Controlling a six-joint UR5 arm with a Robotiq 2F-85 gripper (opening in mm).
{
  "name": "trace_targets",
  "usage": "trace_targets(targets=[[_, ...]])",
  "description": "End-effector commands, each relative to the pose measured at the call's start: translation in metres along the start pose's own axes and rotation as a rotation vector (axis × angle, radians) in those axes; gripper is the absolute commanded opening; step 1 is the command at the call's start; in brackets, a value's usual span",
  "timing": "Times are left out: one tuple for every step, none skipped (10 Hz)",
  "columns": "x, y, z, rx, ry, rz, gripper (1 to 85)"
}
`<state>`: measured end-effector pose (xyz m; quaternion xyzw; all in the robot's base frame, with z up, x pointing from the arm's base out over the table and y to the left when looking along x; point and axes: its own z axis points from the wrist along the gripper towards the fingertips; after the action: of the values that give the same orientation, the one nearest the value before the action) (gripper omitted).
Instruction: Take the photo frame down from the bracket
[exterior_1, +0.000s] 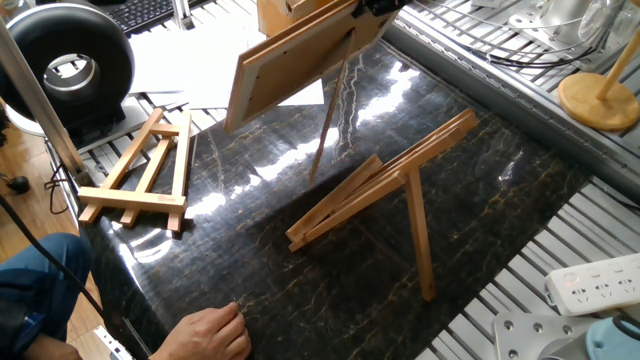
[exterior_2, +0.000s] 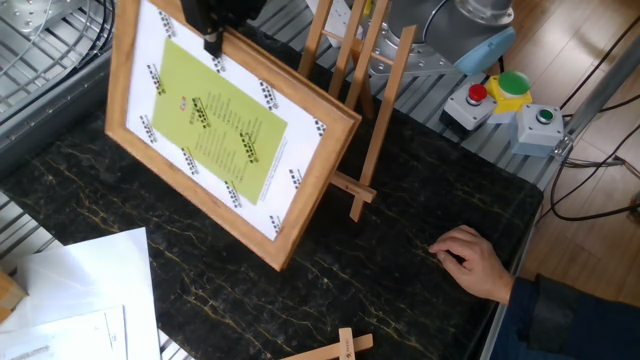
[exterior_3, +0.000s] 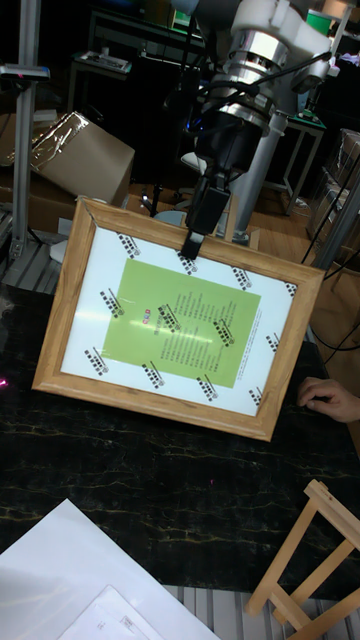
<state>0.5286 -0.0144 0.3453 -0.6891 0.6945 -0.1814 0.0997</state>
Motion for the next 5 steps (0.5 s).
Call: trace_targets(targets=[[0.000,-0.001,-0.001,0.005,-0.005,0.008,1.0],[-0.004,0.005,-0.001,-0.020,-0.017,0.050,1.0],[-0.011,0.011,-0.001,-0.044,-0.042,0.074,1.0],[-0.012,0.015,-0.002,-0.060,-0.045,0.093,1.0],[-0.003,0.014,-0.001,-0.053,-0.011,0.107,1.0]])
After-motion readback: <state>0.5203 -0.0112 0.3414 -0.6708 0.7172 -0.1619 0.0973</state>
